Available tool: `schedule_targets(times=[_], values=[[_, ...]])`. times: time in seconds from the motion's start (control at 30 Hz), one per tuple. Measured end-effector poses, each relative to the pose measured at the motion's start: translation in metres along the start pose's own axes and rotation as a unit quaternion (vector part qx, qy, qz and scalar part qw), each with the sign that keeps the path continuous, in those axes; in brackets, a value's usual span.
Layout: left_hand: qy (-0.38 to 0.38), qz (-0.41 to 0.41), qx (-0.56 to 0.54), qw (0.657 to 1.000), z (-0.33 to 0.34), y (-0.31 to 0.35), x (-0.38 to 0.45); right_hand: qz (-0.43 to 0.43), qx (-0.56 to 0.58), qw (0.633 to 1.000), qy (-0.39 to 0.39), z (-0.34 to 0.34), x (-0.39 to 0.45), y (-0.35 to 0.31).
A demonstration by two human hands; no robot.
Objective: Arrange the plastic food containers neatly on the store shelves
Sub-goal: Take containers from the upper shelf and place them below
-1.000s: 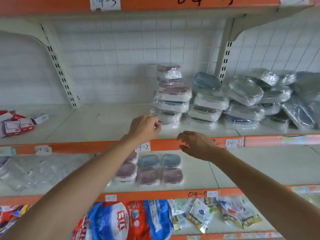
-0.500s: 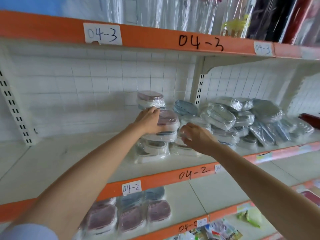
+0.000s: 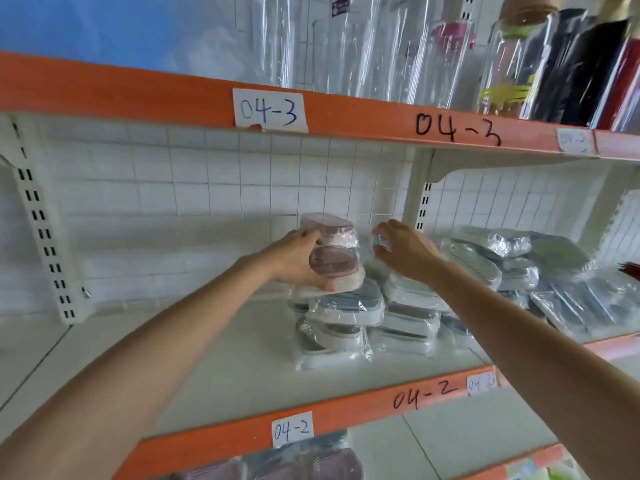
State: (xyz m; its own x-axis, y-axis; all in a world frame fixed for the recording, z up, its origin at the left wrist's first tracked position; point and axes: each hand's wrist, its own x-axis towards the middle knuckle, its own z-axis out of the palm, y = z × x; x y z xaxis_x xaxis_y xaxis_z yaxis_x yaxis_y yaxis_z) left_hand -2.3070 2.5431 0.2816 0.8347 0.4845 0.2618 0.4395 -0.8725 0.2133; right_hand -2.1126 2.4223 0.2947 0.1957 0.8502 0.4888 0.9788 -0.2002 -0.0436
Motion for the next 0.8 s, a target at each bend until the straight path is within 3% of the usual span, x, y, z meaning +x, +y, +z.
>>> schedule_targets(times=[0.17, 0.43, 0.57, 0.67, 0.8], values=[[0.015, -0.075, 0.014, 0.997, -0.015, -0.054, -0.027, 0.012, 0.04, 0.999, -0.003, 0.019, 0.039, -0.027], [0.033, -0.157, 0.006, 0.987, -0.022, -0.115, -0.051, 0.061, -0.013, 0.993, -0.1, 0.052, 0.087, -0.046], [0.024, -0.172, 0.014, 0.985, -0.02, -0.122, -0.057, 0.136, 0.099, 0.978, -0.123, 0.064, 0.094, -0.051], [-0.005, -0.188, 0.063, 0.98, -0.016, -0.124, -0.065, 0.069, 0.015, 0.995, -0.067, 0.062, 0.092, -0.062], [-0.049, -0.245, 0.128, 0.96, -0.008, -0.136, -0.088, -0.063, 0.088, 0.994, -0.014, 0.053, 0.081, -0.099]])
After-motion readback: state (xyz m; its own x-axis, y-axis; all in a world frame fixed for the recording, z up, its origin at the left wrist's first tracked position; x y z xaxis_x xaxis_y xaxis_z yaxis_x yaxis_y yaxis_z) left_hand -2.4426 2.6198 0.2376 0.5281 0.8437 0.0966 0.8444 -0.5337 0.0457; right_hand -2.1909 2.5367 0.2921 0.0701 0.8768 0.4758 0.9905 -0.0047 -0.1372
